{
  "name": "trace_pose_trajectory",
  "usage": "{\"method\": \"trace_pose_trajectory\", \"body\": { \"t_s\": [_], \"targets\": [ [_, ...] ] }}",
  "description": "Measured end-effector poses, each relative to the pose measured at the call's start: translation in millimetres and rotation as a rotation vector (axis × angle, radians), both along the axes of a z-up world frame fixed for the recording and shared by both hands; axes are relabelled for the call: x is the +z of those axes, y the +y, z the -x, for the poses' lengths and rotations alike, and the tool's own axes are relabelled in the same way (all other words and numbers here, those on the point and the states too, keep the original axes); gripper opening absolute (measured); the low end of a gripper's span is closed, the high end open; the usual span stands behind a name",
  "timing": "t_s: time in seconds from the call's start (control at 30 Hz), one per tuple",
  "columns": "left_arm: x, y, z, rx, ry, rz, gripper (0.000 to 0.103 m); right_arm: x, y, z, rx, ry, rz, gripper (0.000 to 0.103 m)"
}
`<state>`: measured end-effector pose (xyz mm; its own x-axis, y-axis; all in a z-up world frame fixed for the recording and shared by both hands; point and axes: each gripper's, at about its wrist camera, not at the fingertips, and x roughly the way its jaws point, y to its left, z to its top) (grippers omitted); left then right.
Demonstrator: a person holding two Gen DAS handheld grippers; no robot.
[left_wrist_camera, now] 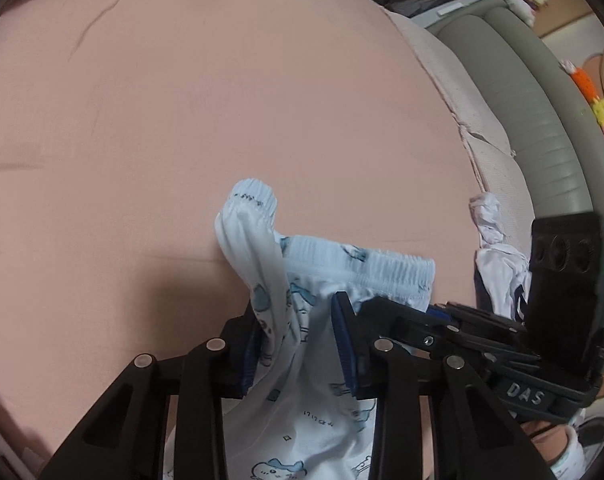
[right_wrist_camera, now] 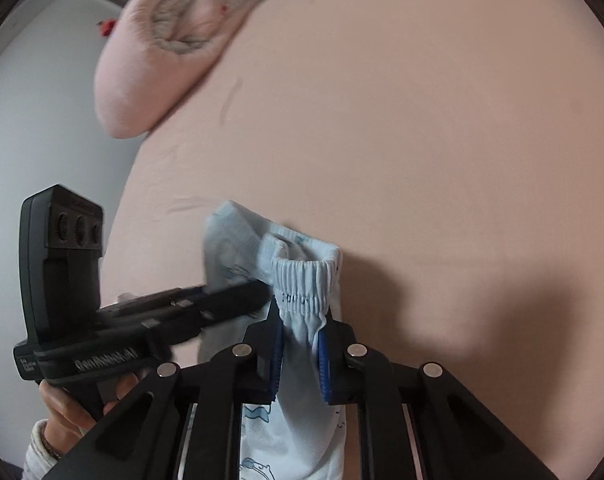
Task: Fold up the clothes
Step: 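Grasp the shorts waistband with the left gripper while the right gripper grasps beside it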
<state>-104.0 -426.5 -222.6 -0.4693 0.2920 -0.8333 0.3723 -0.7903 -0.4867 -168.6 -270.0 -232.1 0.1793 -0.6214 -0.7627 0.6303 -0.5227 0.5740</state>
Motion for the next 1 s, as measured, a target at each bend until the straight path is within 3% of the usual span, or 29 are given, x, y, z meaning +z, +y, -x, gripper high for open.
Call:
{"method": "trace_pose_trajectory", "body": {
  "t_s": [0.13,0.33,0.63,0.87,0.9,0.97,1.0],
  "targets": [
    [18,1,-4,-0.001,0.024,0.041,0.024,24,-12,-5,0.032,0.088,0.007,0.012],
    [34,-6,-6,0.066,0.097,-0.002,0.023,45,-21,-10,0.049,0.178,0.005,0.012],
    [53,-4,-45,0.070,0.179,-0.107,0.023,80,-22,-49,0.093,0.314,0.069,0.012],
    [65,-20,-102,0.155,0.200,-0.252,0.023,97,10,-103,0.198,0.442,0.113,0.012],
    [67,-23,-107,0.166,0.189,-0.276,0.025,97,16,-112,0.217,0.457,0.116,0.012],
    [70,-17,-109,0.171,0.163,-0.290,0.039,97,26,-127,0.249,0.485,0.119,0.012],
    [73,-13,-110,0.170,0.153,-0.295,0.055,96,31,-135,0.268,0.493,0.118,0.012]
  ]
}}
